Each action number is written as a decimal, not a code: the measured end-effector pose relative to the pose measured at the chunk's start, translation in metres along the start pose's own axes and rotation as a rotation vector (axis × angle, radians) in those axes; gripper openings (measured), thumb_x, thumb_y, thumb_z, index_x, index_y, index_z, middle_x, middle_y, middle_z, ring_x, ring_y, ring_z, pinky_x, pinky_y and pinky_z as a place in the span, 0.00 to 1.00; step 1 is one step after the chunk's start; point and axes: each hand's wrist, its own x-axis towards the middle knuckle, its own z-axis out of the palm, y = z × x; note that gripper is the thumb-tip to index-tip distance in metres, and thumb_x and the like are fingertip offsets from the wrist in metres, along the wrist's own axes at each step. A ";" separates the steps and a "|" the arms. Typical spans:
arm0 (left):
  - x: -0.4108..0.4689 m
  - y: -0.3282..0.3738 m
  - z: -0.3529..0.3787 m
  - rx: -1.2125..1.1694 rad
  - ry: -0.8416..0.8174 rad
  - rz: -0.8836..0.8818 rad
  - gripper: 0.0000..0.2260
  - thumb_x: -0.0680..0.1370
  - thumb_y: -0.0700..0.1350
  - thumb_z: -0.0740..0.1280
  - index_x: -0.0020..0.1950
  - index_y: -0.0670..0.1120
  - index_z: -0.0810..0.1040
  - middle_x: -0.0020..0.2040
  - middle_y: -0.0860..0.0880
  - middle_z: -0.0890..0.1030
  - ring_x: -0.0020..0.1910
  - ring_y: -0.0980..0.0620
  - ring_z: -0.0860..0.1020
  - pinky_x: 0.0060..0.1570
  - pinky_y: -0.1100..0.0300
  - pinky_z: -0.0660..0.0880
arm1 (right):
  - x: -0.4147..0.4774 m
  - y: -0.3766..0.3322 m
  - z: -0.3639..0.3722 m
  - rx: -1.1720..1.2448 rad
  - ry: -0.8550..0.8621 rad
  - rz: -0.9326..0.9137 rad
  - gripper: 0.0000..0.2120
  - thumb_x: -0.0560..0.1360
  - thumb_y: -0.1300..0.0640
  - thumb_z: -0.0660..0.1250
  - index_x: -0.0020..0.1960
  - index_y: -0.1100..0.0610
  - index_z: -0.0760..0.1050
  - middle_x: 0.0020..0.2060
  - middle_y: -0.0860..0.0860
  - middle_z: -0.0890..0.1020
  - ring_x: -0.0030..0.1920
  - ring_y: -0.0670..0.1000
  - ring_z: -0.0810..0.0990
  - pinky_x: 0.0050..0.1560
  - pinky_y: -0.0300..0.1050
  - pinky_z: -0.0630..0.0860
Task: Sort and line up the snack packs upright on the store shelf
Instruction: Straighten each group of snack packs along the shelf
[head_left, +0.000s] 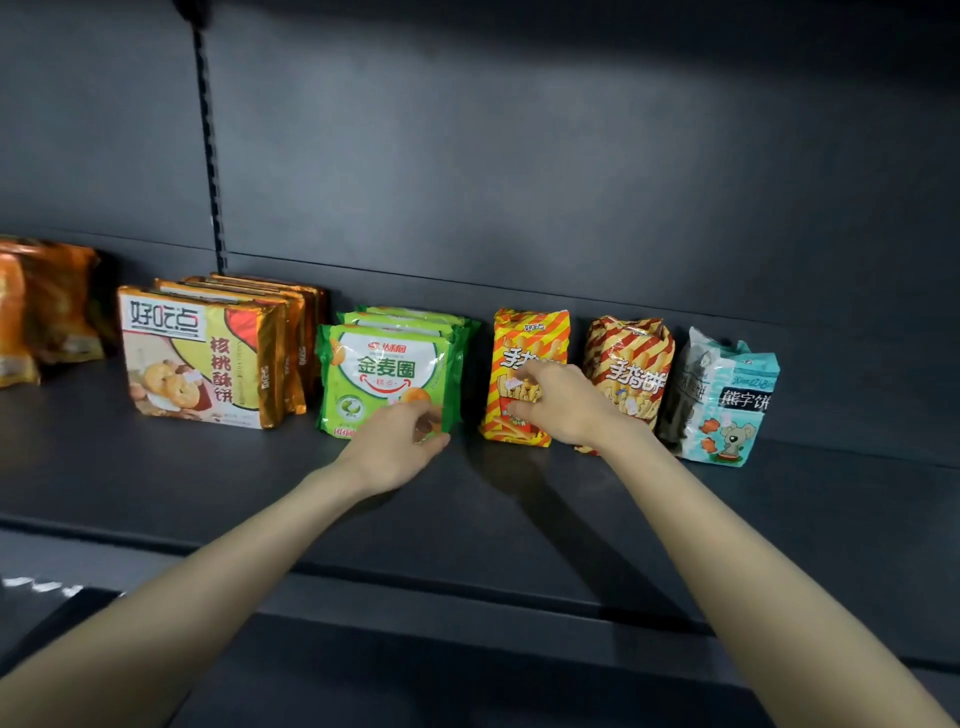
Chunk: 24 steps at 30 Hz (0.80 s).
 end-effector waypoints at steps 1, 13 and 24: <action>-0.004 -0.007 -0.007 -0.006 0.032 -0.014 0.14 0.77 0.47 0.67 0.59 0.43 0.77 0.52 0.47 0.81 0.50 0.49 0.79 0.53 0.56 0.75 | 0.001 -0.007 0.003 0.004 -0.004 -0.019 0.24 0.76 0.51 0.65 0.70 0.57 0.67 0.67 0.57 0.72 0.67 0.58 0.70 0.64 0.55 0.70; -0.014 -0.091 -0.067 -0.101 0.081 -0.144 0.31 0.72 0.47 0.73 0.71 0.41 0.63 0.65 0.43 0.73 0.58 0.47 0.75 0.54 0.58 0.73 | 0.026 -0.079 0.039 0.266 0.031 0.025 0.41 0.73 0.51 0.70 0.75 0.59 0.49 0.67 0.56 0.72 0.65 0.56 0.73 0.61 0.51 0.73; 0.033 -0.123 -0.064 -0.160 -0.128 0.000 0.32 0.71 0.43 0.74 0.68 0.42 0.60 0.67 0.43 0.72 0.64 0.46 0.72 0.60 0.58 0.70 | 0.040 -0.105 0.064 0.368 0.146 0.132 0.45 0.72 0.65 0.70 0.77 0.54 0.44 0.66 0.54 0.74 0.62 0.55 0.76 0.53 0.44 0.76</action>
